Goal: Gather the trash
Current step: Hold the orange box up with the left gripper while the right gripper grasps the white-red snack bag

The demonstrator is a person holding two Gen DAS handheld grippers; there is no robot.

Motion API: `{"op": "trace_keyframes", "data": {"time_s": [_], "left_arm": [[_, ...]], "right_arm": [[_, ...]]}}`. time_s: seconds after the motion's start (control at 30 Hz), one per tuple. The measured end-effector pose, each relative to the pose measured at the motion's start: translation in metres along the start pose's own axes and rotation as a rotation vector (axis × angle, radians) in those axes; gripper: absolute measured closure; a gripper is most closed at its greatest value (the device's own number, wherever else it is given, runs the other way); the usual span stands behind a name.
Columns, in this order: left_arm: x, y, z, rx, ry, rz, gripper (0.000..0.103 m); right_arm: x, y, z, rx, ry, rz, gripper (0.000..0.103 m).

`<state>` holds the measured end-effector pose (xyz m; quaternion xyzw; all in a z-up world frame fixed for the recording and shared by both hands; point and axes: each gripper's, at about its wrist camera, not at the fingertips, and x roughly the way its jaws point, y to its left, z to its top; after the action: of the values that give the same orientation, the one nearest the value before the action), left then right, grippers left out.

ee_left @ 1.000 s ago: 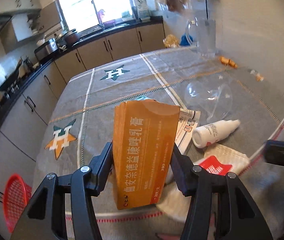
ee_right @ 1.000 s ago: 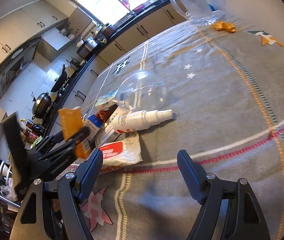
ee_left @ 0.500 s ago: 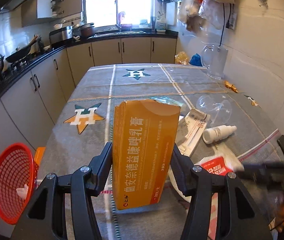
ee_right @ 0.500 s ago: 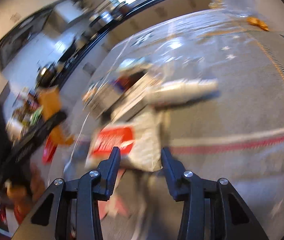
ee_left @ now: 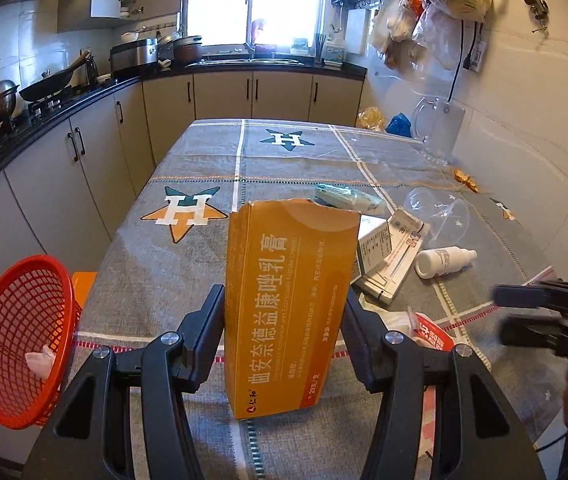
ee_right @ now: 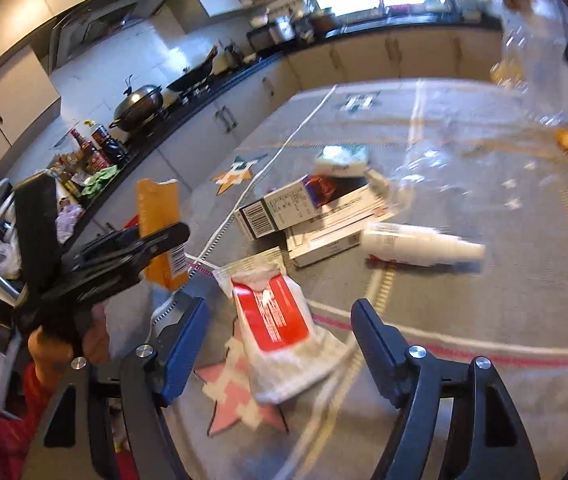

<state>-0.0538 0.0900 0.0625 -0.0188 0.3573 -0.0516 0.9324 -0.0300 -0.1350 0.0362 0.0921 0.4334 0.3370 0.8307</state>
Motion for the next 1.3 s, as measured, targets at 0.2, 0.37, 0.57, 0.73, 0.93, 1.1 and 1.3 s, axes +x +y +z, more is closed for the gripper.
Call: {"op": "trace_keyframes", "data": {"time_s": [0.2,0.37,0.57,0.73,0.93,1.1,1.3], "left_arm": [[-0.004,0.008,-0.004,-0.014,0.001,0.004,0.049],[-0.005,0.01,-0.005,-0.018,0.002,0.002,0.049],[-0.004,0.011,-0.007,-0.017,0.007,-0.003,0.049],[-0.004,0.01,-0.009,-0.009,0.007,-0.001,0.049],[-0.004,0.007,-0.01,-0.008,0.006,0.002,0.049],[-0.006,0.003,-0.011,0.001,0.003,0.0,0.049],[-0.007,-0.004,-0.013,0.015,-0.001,0.004,0.049]], "right_arm": [[0.043,0.001,0.004,-0.017,0.115,0.058,0.021],[0.062,0.025,-0.005,-0.166,0.172,-0.021,0.019],[0.072,0.039,-0.014,-0.277,0.154,-0.177,0.02],[0.073,0.03,-0.012,-0.229,0.135,-0.189,0.046],[0.052,0.032,-0.018,-0.162,0.076,-0.169,0.052],[0.032,0.033,-0.017,-0.107,0.009,-0.147,0.052],[0.025,0.033,-0.016,-0.066,-0.012,-0.146,0.052]]}}
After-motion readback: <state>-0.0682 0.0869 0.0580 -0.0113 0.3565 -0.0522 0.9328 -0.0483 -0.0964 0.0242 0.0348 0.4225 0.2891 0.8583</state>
